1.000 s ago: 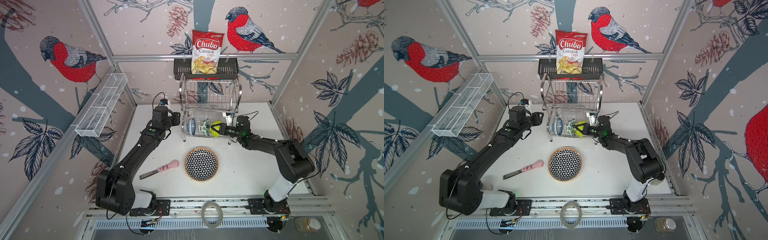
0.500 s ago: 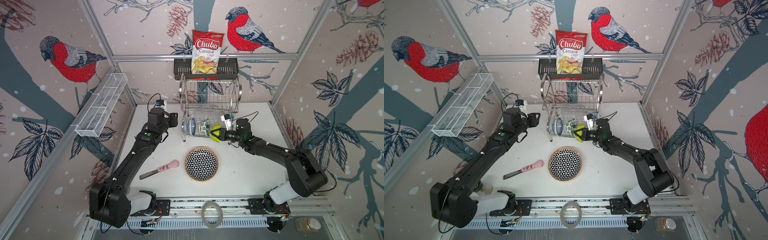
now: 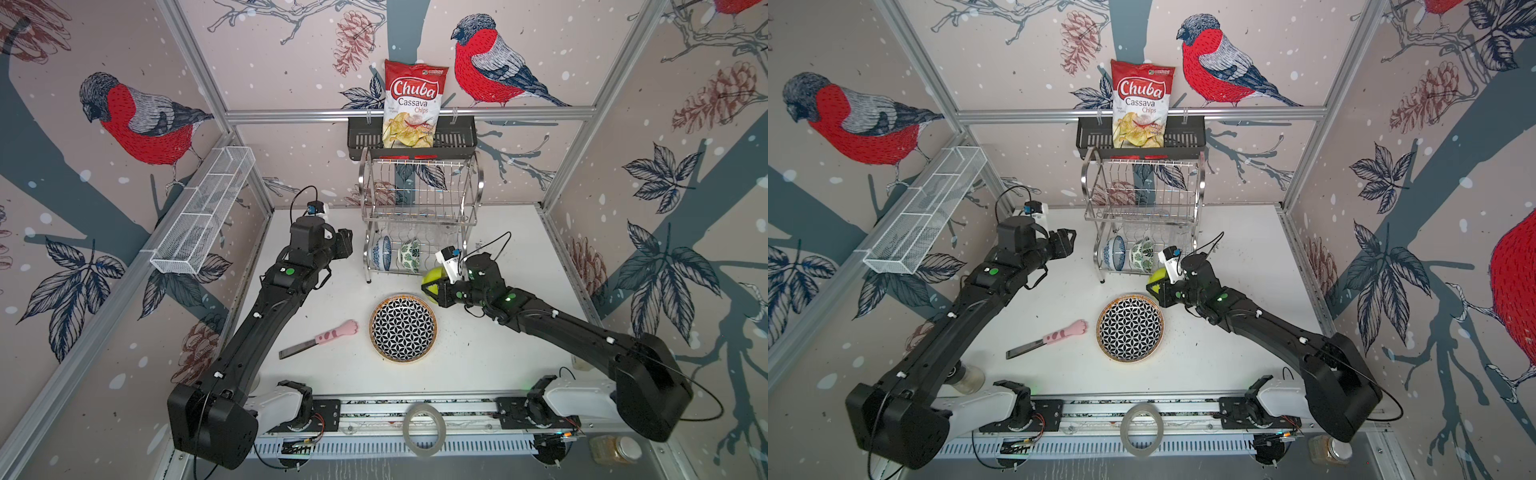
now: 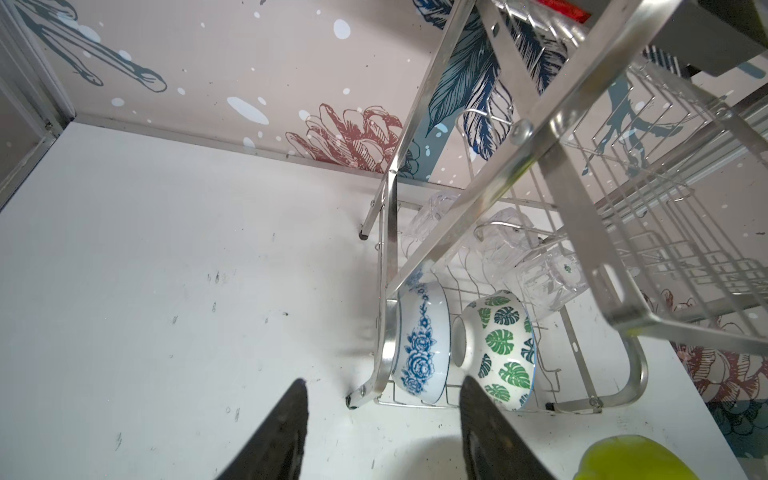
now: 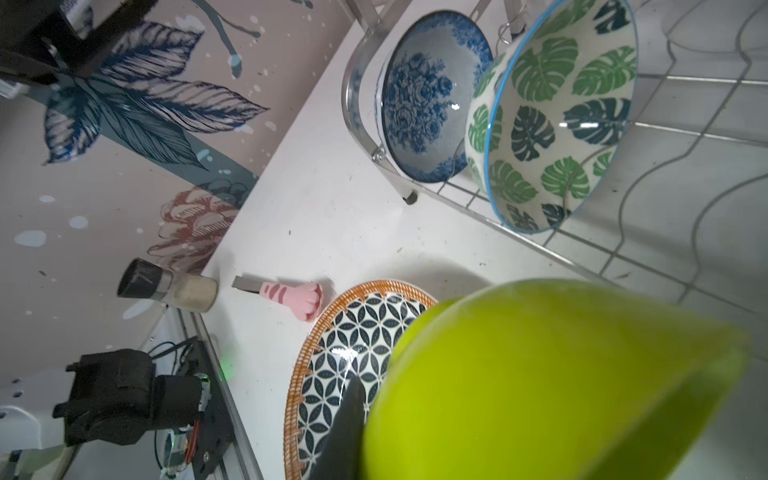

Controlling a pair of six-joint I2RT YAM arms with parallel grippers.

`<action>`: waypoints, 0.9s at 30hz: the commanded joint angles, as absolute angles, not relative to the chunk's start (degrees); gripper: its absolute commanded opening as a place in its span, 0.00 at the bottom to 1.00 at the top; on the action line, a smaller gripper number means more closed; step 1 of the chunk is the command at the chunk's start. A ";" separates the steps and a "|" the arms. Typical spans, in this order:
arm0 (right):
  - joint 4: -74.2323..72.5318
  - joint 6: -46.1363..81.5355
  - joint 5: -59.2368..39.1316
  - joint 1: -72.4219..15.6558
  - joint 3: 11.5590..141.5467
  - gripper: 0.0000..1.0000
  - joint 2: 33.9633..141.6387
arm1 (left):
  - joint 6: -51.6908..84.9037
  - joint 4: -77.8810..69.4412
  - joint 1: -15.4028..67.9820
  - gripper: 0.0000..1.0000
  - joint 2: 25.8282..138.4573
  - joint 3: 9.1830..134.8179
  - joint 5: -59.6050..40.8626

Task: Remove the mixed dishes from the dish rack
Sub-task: 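Lift the lime-green bowl out of the rack with the right gripper, then carry the lime-green bowl over the patterned plate while the left gripper reaches toward the rack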

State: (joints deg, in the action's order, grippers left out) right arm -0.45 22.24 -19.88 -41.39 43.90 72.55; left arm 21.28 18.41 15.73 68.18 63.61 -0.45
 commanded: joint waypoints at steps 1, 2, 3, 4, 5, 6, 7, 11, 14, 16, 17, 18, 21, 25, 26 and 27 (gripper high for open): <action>8.72 17.29 -11.00 -44.00 44.84 0.06 69.80 | 21.49 21.33 15.81 0.61 67.34 63.17 -1.21; 10.91 16.56 -9.00 -45.20 45.23 0.06 69.37 | 21.90 21.18 15.75 0.62 67.09 62.73 -2.08; 13.18 16.14 -7.01 -46.32 45.97 0.05 69.26 | 22.28 21.06 15.78 0.64 67.08 62.49 -2.81; 15.55 15.87 -5.36 -47.29 46.71 0.05 69.34 | 22.64 21.06 15.82 0.66 67.20 62.34 -3.30; 17.73 15.70 -3.59 -48.31 47.39 0.05 69.46 | 23.00 21.10 15.81 0.68 67.32 62.31 -3.95; 20.04 15.65 -1.82 -49.11 48.12 0.05 69.80 | 23.16 21.16 15.75 0.70 67.55 62.31 -4.80; 22.19 15.68 -0.55 -49.78 48.85 0.05 70.29 | 23.28 21.21 15.74 0.70 67.82 62.35 -5.61; 30.85 16.70 3.79 -51.83 51.51 0.04 74.99 | 23.53 21.31 15.79 0.73 68.88 62.37 -6.92; 35.09 18.21 7.14 -54.03 52.87 0.03 78.79 | 23.55 21.10 15.74 0.73 69.25 62.05 -7.29; 35.96 18.56 7.82 -55.63 53.48 0.02 80.87 | 23.47 21.14 15.81 0.73 69.51 61.88 -7.44; 36.26 18.87 8.62 -56.25 53.75 0.02 81.72 | 23.47 21.09 15.77 0.73 69.67 61.74 -7.51; 36.46 19.00 9.18 -56.68 53.87 0.02 82.28 | 23.43 20.93 15.74 0.73 69.74 61.50 -7.56; 36.87 19.16 9.68 -56.82 54.28 0.02 83.13 | 23.38 20.67 15.78 0.73 69.79 61.18 -7.65; 37.72 19.64 9.58 -56.52 54.62 0.02 84.11 | 23.10 20.67 15.73 0.74 70.22 61.32 -7.55; 38.32 19.95 9.83 -56.43 54.89 0.02 84.72 | 23.01 20.70 15.74 0.74 70.38 61.23 -7.62; 38.68 20.16 10.16 -56.43 54.99 0.02 85.33 | 23.00 20.58 15.74 0.74 70.49 61.20 -7.64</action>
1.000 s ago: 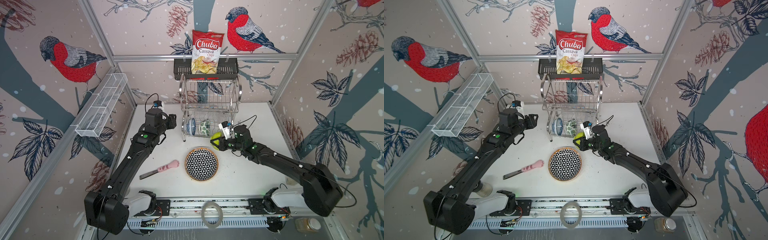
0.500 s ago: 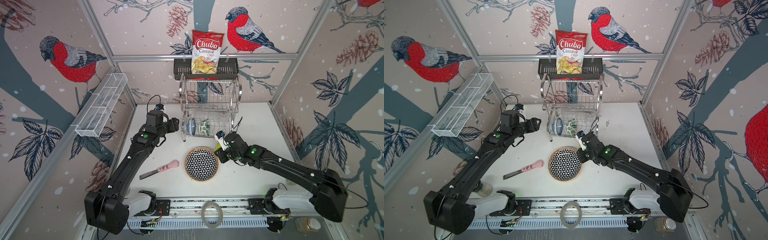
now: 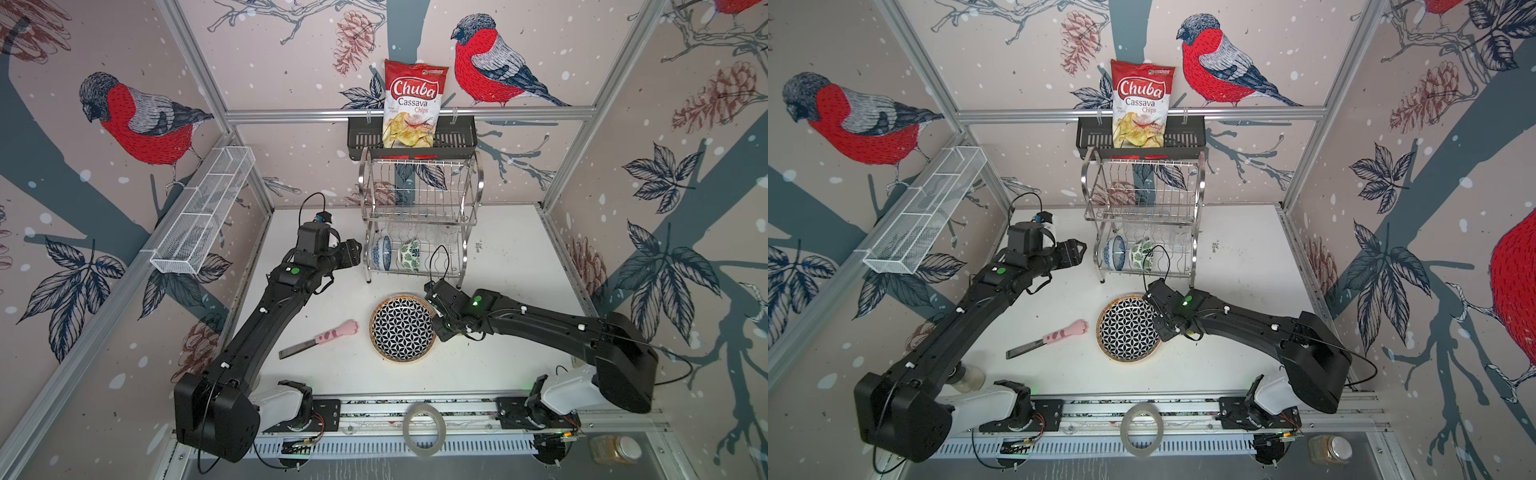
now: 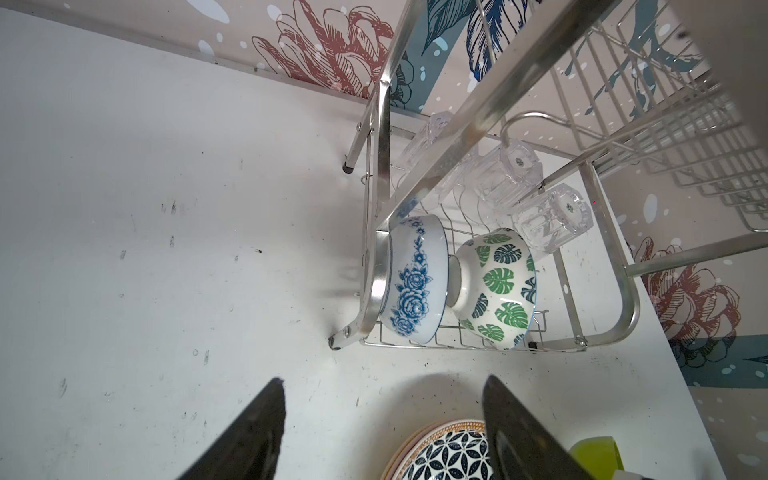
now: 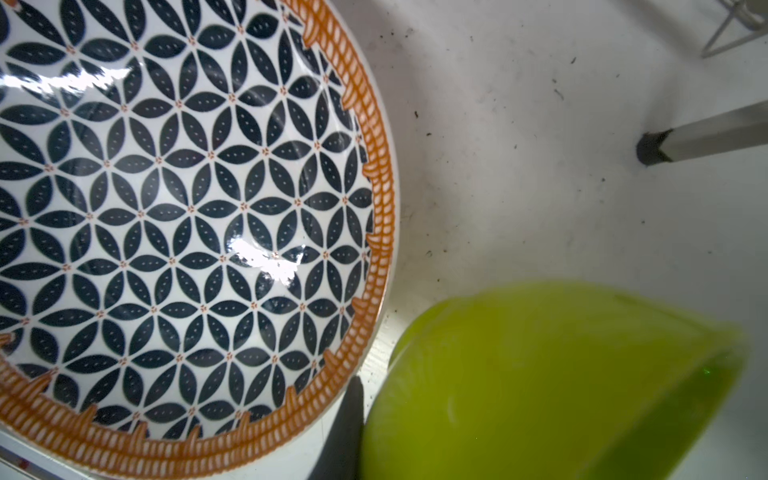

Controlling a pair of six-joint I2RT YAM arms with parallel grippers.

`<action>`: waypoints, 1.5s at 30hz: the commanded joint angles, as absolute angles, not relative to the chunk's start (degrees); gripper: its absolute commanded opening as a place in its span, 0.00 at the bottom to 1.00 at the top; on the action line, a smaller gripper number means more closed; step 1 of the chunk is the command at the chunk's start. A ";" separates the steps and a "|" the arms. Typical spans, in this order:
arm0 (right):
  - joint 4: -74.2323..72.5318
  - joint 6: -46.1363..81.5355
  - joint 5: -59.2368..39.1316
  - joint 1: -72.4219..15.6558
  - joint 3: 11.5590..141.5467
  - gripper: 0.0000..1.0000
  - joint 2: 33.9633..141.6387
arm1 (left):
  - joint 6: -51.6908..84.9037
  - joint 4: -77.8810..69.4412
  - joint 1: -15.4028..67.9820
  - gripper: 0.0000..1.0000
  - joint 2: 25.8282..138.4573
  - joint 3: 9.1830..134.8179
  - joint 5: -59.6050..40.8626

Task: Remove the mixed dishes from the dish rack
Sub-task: 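Carry the lime-green bowl over the patterned plate while the left gripper reaches toward the rack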

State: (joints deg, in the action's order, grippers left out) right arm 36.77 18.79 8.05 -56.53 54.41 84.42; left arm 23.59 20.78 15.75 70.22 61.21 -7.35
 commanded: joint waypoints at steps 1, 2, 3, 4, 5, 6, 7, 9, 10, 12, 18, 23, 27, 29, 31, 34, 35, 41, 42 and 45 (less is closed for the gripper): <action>38.93 20.38 10.33 -56.34 55.10 0.01 85.94 | 22.98 20.54 15.82 0.74 70.61 61.16 -7.60; 39.18 20.52 10.37 -56.29 55.19 0.02 86.57 | 23.01 20.48 15.74 0.74 70.76 61.12 -7.73; 39.15 20.69 10.37 -56.21 55.20 0.01 87.02 | 23.01 20.37 15.76 0.74 70.88 61.07 -7.82; 39.19 20.98 10.46 -56.08 55.12 0.01 87.46 | 23.02 20.36 15.78 0.74 71.08 61.02 -7.95; 39.22 21.24 10.60 -55.91 55.11 0.01 87.66 | 23.01 20.37 15.81 0.74 71.15 61.01 -7.99; 39.16 21.48 10.84 -55.88 55.23 0.01 87.67 | 23.02 20.43 15.77 0.74 71.21 61.00 -8.00; 39.24 21.60 11.27 -55.87 55.33 0.00 87.43 | 22.99 20.44 15.76 0.74 71.28 61.05 -8.11; 39.31 21.09 11.60 -55.88 56.08 0.00 86.40 | 22.98 20.41 15.76 0.74 71.43 61.26 -8.42; 39.54 20.67 11.67 -55.95 56.77 0.00 85.70 | 23.03 20.52 15.75 0.74 71.65 61.56 -8.74; 40.33 19.28 11.61 -56.68 58.55 0.00 84.28 | 22.93 21.08 15.81 0.75 72.21 62.33 -9.59; 44.75 12.60 17.25 -68.30 66.09 0.00 82.88 | 20.69 26.54 17.71 0.81 74.87 67.08 -11.66; 48.66 10.09 19.55 -77.06 72.81 0.00 87.76 | 17.54 32.68 23.12 0.89 78.11 72.26 -14.82; 52.34 8.07 22.95 -81.45 77.52 0.00 92.38 | 15.79 36.95 26.99 0.88 80.77 73.08 -19.77; 53.84 6.93 24.41 -82.86 79.53 0.00 94.26 | 15.31 39.16 28.69 0.86 81.53 71.70 -19.27; 54.61 6.05 25.34 -83.69 80.75 0.00 95.38 | 14.94 40.64 29.71 0.84 81.65 69.45 -19.88; 54.91 5.11 26.05 -84.11 82.01 0.00 96.68 | 15.35 40.90 31.36 0.84 80.85 66.36 -21.19; 55.09 4.80 26.20 -84.19 82.45 0.00 97.21 | 15.52 40.75 31.91 0.84 80.40 65.71 -21.99; 54.35 3.26 26.23 -84.09 83.06 0.00 98.68 | 16.52 40.57 32.61 0.84 77.63 64.69 -20.37; 54.33 3.17 26.20 -84.05 83.20 0.00 98.94 | 16.58 40.59 32.61 0.84 77.39 64.78 -20.61; 54.54 3.16 26.13 -84.02 83.45 0.00 99.47 | 16.61 41.12 32.61 0.85 76.45 64.67 -21.04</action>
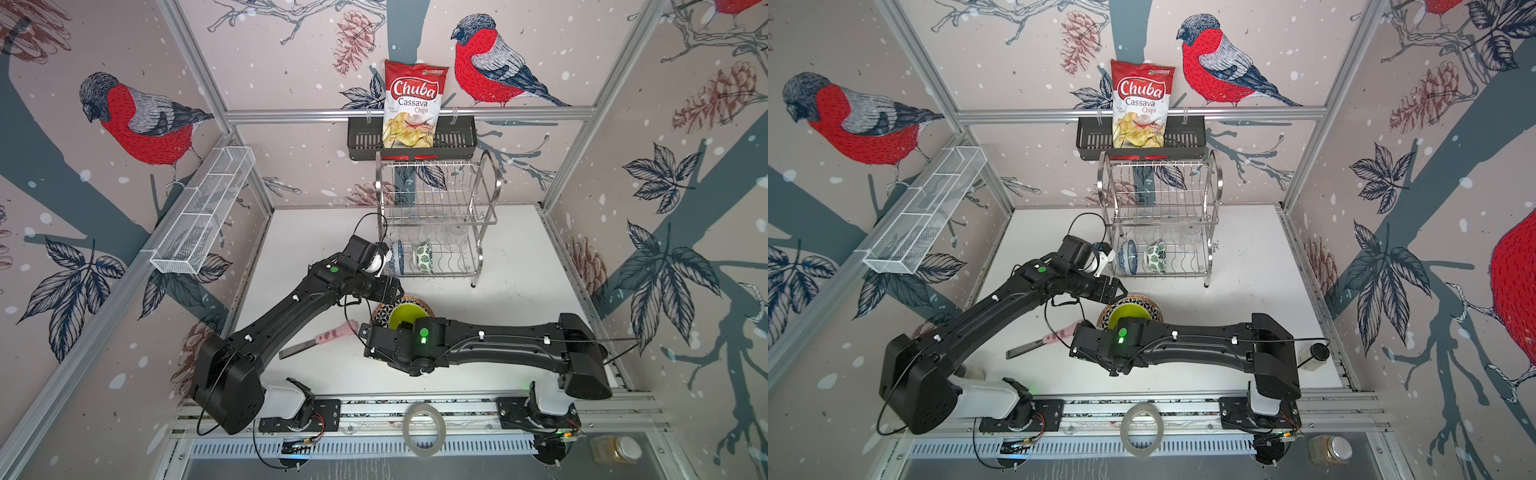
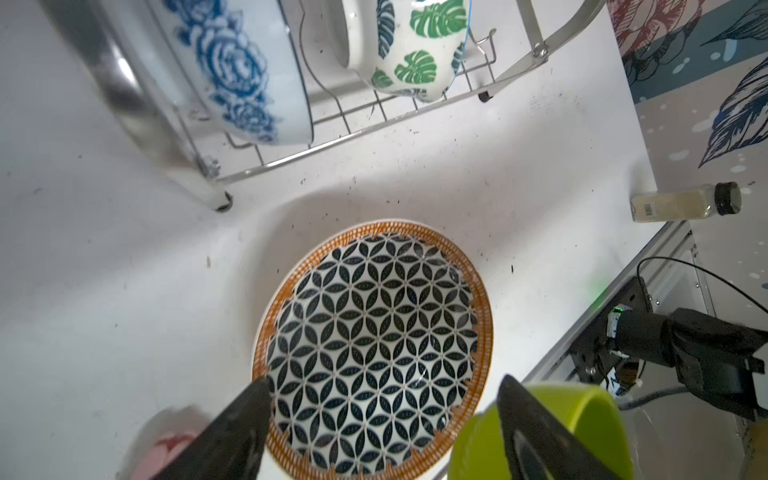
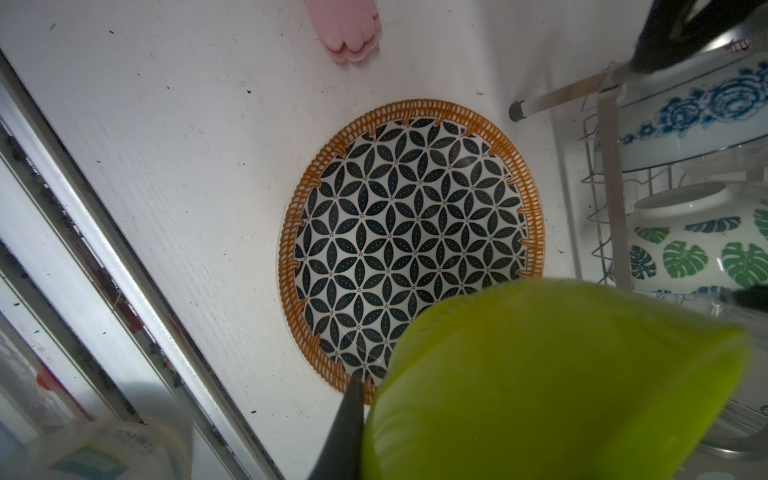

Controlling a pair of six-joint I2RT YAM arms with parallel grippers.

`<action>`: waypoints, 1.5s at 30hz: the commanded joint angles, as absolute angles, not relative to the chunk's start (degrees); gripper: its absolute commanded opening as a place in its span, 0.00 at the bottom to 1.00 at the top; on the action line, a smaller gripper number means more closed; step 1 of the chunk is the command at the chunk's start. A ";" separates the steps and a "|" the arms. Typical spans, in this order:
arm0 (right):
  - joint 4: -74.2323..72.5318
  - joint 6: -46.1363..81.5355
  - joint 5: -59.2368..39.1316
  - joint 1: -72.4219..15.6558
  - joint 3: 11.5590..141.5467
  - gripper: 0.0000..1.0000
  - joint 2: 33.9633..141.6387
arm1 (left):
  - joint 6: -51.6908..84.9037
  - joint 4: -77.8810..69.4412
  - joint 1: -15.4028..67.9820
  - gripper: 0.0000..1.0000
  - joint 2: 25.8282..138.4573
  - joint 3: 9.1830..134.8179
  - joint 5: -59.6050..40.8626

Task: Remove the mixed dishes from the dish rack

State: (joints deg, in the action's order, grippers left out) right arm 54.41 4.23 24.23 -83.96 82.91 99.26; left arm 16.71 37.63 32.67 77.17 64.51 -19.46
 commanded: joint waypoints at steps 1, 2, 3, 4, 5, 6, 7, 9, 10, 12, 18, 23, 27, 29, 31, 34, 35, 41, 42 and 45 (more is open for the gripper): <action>54.56 3.16 26.07 -84.02 83.43 0.00 99.49 | 16.58 41.31 32.61 0.86 75.98 64.59 -20.48; 54.33 3.19 26.03 -84.00 83.36 0.00 99.46 | 16.61 41.47 32.66 0.86 75.45 64.43 -20.17; 54.27 3.16 25.91 -84.03 83.41 0.00 99.50 | 16.72 41.38 32.65 0.87 74.97 64.06 -20.34; 54.29 3.03 25.62 -84.07 83.62 0.00 99.54 | 17.02 41.05 32.61 0.88 74.36 63.56 -20.72; 54.30 2.91 25.44 -84.19 83.88 0.00 99.66 | 17.28 40.78 32.61 0.88 73.81 63.09 -21.43; 54.20 2.67 25.31 -84.28 84.10 0.00 99.75 | 17.46 40.75 32.57 0.88 73.43 62.74 -22.21; 54.17 2.34 25.21 -84.36 84.36 0.00 99.93 | 17.70 40.80 32.68 0.88 72.95 62.30 -22.85; 54.28 1.82 25.13 -84.61 84.94 0.00 100.36 | 18.01 41.13 32.67 0.88 71.82 61.59 -23.41; 54.24 1.51 24.98 -84.72 85.14 0.00 100.58 | 18.04 41.43 32.61 0.88 71.01 61.15 -23.53; 54.06 0.91 24.18 -84.81 85.34 0.00 100.63 | 18.24 41.85 32.68 0.89 69.09 60.20 -23.61; 53.13 -0.48 23.29 -85.07 86.28 0.00 101.02 | 18.89 43.58 32.69 0.90 63.29 57.48 -24.91; 52.85 -1.96 21.82 -85.34 87.44 0.00 103.19 | 19.22 44.28 32.70 0.90 59.92 53.91 -26.42; 52.89 -2.80 21.12 -85.62 89.83 0.00 104.95 | 19.42 44.42 32.70 0.90 58.77 52.24 -25.49; 52.97 -3.03 20.53 -86.25 91.84 0.00 105.83 | 19.84 44.19 32.67 0.89 58.71 51.47 -24.24; 52.77 -3.08 20.04 -86.72 93.31 0.00 106.43 | 20.27 43.49 32.68 0.84 58.50 50.72 -23.82; 52.57 -2.65 20.33 -86.79 94.51 0.00 107.03 | 20.64 42.89 32.70 0.75 58.07 49.93 -23.09; 52.48 -2.49 20.98 -86.68 94.68 0.00 107.14 | 20.54 42.89 32.70 0.73 58.01 49.77 -22.85; 51.65 -0.81 24.20 -86.04 97.15 0.00 108.05 | 20.97 40.99 32.69 0.39 59.17 48.94 -23.15; 51.75 -0.64 25.08 -86.04 97.48 0.00 108.25 | 21.04 40.65 32.70 0.35 59.47 48.95 -23.42; 52.79 0.00 29.12 -86.13 98.43 0.00 109.21 | 21.01 39.42 32.70 0.31 60.26 48.80 -24.36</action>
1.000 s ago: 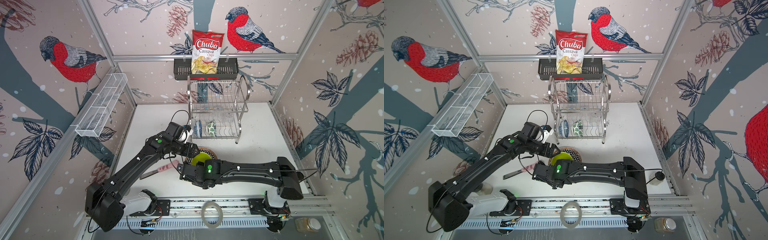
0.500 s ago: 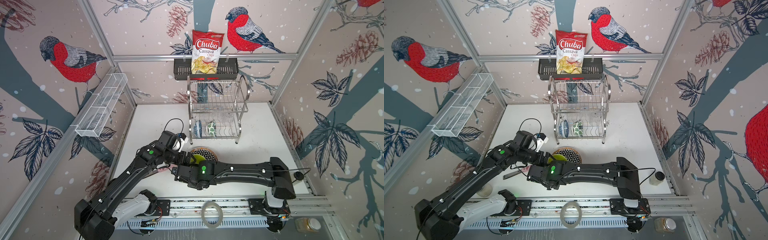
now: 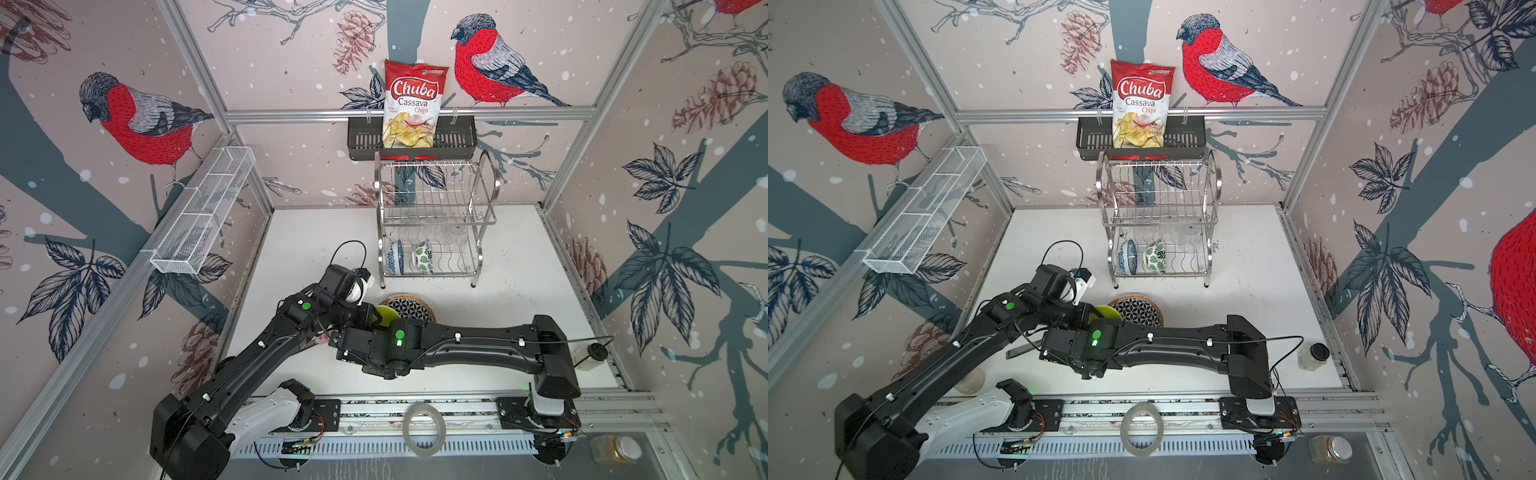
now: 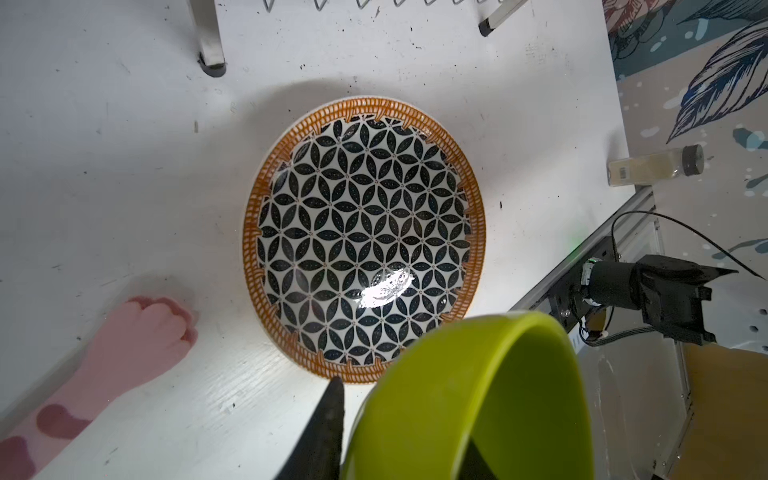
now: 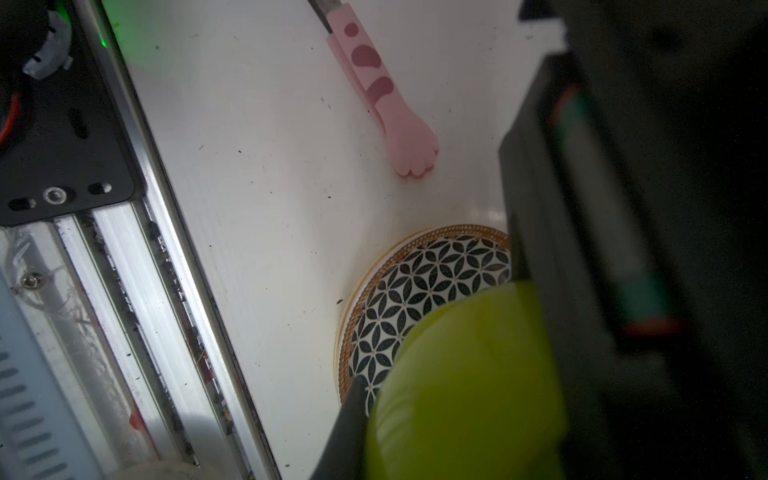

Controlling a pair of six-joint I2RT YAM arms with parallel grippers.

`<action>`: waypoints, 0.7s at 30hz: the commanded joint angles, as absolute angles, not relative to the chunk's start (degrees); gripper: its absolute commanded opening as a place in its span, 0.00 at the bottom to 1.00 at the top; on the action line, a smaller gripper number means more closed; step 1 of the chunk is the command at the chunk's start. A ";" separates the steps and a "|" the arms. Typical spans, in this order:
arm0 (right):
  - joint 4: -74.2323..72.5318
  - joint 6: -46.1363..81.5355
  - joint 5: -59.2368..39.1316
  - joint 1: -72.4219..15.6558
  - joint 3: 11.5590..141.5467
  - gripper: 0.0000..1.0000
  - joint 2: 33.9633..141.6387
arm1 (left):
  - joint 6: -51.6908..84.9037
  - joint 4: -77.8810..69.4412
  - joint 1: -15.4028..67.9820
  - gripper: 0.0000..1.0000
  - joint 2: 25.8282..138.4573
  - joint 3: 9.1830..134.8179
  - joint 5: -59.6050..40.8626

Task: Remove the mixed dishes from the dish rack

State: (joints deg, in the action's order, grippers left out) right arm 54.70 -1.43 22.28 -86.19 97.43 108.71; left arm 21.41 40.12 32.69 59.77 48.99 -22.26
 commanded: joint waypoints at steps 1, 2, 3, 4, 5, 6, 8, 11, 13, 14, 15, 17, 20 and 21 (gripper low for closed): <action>52.93 0.04 30.31 -86.09 98.53 0.00 109.39 | 20.81 39.18 32.69 0.29 60.48 48.70 -24.46; 52.78 0.00 31.28 -86.05 98.33 0.00 109.38 | 20.68 38.93 32.70 0.26 60.72 48.69 -24.47; 52.58 0.07 31.67 -85.96 98.16 0.00 109.42 | 20.57 38.71 32.70 0.21 60.94 48.60 -24.52; 52.12 0.17 32.20 -85.73 97.89 0.00 109.34 | 20.48 38.47 32.69 0.15 61.12 48.68 -24.51; 51.74 0.18 32.72 -85.71 97.53 0.00 109.25 | 20.42 38.23 32.70 0.10 61.24 48.70 -24.44; 51.31 0.18 33.09 -85.63 97.25 0.00 109.16 | 20.43 38.02 32.68 0.06 61.39 48.77 -24.31; 50.57 0.43 34.65 -85.30 96.76 0.00 109.00 | 20.59 37.48 32.69 0.00 61.48 48.91 -24.02; 49.31 0.59 36.01 -84.84 96.13 0.00 108.74 | 21.23 36.42 32.70 0.00 61.40 49.21 -23.81; 48.01 0.68 36.44 -84.64 95.15 0.04 108.25 | 21.98 35.42 32.70 0.00 61.13 49.22 -24.10; 47.58 0.78 36.56 -84.40 94.67 0.06 108.07 | 22.29 35.00 32.70 0.00 61.03 49.22 -24.25; 46.99 0.87 36.48 -84.31 94.02 0.08 107.78 | 22.77 34.58 32.70 0.00 60.91 49.13 -24.28; 45.69 1.05 36.24 -83.96 92.57 0.12 107.20 | 23.42 34.06 32.70 0.00 60.71 49.21 -23.68; 42.84 0.97 35.05 -83.43 89.58 0.14 105.66 | 24.37 33.75 32.69 0.00 60.72 49.39 -22.20; 41.70 0.97 34.54 -83.20 88.57 0.17 105.03 | 24.60 33.52 32.70 0.00 60.80 49.39 -21.87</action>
